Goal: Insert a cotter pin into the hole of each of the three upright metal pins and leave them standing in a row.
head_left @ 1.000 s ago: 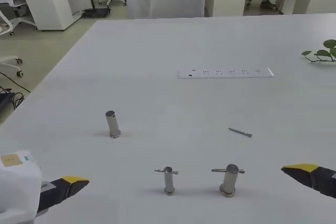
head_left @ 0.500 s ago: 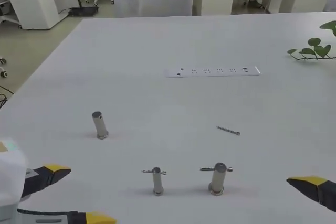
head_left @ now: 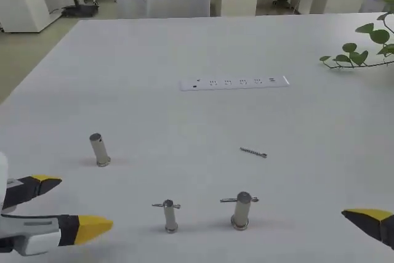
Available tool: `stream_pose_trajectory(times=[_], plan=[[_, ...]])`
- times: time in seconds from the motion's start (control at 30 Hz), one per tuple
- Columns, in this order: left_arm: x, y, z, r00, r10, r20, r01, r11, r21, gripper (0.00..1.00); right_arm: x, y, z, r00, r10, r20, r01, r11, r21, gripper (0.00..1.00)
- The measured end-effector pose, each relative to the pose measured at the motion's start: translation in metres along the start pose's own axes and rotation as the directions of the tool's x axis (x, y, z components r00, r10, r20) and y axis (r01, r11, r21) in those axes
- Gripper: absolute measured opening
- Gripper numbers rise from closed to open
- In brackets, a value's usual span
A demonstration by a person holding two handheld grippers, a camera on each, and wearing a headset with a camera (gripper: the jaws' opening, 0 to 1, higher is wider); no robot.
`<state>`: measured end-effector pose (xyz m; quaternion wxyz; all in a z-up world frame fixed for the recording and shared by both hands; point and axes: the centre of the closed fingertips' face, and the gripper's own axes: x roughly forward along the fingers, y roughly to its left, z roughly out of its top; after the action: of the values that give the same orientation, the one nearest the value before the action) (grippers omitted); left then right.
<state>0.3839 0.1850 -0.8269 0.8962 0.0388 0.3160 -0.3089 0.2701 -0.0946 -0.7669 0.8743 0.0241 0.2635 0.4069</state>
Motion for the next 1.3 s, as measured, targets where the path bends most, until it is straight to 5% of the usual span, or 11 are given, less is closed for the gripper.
stream_pose_trajectory(times=[0.4, 0.83, 1.03, 1.3], plan=[[0.016, 0.016, 0.012, 0.9997, 0.024, 0.003, -0.024, 1.0, 0.018, 0.8, -0.003, 0.0, -0.001, 0.9998, -0.02, -0.009, 0.02, 1.0, 0.008, 1.0], [0.039, 0.043, 0.031, 0.9975, 0.07, 0.011, -0.07, 0.996, 0.048, 0.54, -0.007, -0.001, -0.001, 0.9993, -0.037, -0.01, 0.037, 0.999, 0.012, 1.0], [0.046, 0.045, 0.038, 0.9981, 0.061, -0.014, -0.059, 0.994, 0.096, 0.47, -0.008, -0.004, -0.002, 0.9987, -0.05, -0.012, 0.05, 0.999, 0.02, 1.0], [0.058, 0.046, 0.037, 0.9978, 0.063, -0.022, -0.062, 0.996, 0.065, 0.37, -0.007, -0.004, -0.005, 0.9983, -0.056, -0.018, 0.057, 0.998, 0.028, 1.0]])
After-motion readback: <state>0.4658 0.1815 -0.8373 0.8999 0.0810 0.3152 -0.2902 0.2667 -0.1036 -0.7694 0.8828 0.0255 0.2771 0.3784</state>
